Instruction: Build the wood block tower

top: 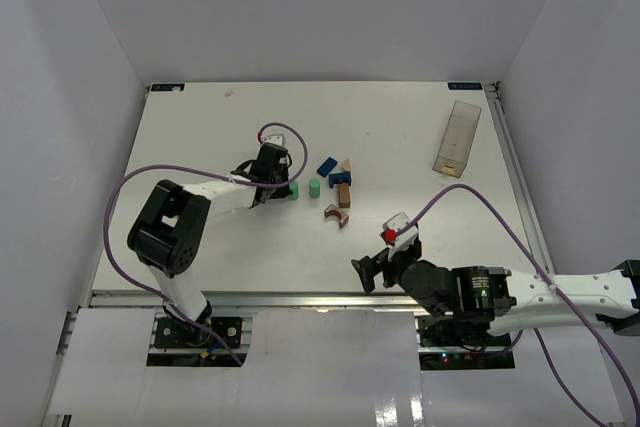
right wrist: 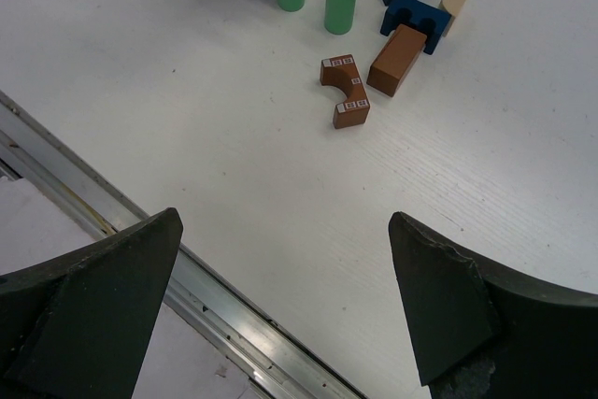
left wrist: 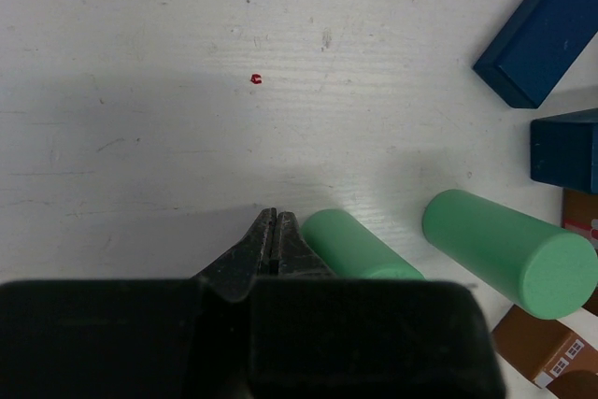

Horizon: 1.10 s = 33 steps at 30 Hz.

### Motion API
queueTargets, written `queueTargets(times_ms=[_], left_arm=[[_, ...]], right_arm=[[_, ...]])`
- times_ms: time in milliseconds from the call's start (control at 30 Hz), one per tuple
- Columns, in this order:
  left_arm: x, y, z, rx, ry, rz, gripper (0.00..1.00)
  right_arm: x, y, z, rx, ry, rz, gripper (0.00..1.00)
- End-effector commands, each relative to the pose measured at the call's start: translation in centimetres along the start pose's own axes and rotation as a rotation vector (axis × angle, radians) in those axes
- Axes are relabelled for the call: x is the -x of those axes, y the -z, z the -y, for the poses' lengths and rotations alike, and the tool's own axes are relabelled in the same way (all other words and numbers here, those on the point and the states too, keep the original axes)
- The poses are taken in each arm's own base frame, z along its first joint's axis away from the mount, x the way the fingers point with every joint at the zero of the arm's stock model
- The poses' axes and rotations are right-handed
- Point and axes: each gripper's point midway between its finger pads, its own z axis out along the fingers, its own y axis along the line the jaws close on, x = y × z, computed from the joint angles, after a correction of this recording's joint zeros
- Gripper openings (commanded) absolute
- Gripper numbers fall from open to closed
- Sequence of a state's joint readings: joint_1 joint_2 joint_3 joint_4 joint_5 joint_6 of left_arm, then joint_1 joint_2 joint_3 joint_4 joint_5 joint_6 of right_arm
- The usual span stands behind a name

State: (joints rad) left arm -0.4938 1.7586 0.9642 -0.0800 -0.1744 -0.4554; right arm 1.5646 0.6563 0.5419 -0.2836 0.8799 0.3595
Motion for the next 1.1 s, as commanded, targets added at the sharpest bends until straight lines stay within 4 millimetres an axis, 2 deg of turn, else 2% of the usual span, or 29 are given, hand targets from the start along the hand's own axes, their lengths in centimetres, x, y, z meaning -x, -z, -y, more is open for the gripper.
queueTargets(times_ms=[0, 1067], left_arm=[[1.0, 0.1, 1.1, -0.042, 0.014, 0.027, 0.00], [1.1, 0.0, 2.4, -0.091, 0.004, 0.032, 0.00]], right_arm=[[1.4, 0.1, -0.2, -0.004, -0.042, 0.034, 0.98], [1.3, 0.1, -0.2, -0.004, -0.037, 0.025, 0.98]])
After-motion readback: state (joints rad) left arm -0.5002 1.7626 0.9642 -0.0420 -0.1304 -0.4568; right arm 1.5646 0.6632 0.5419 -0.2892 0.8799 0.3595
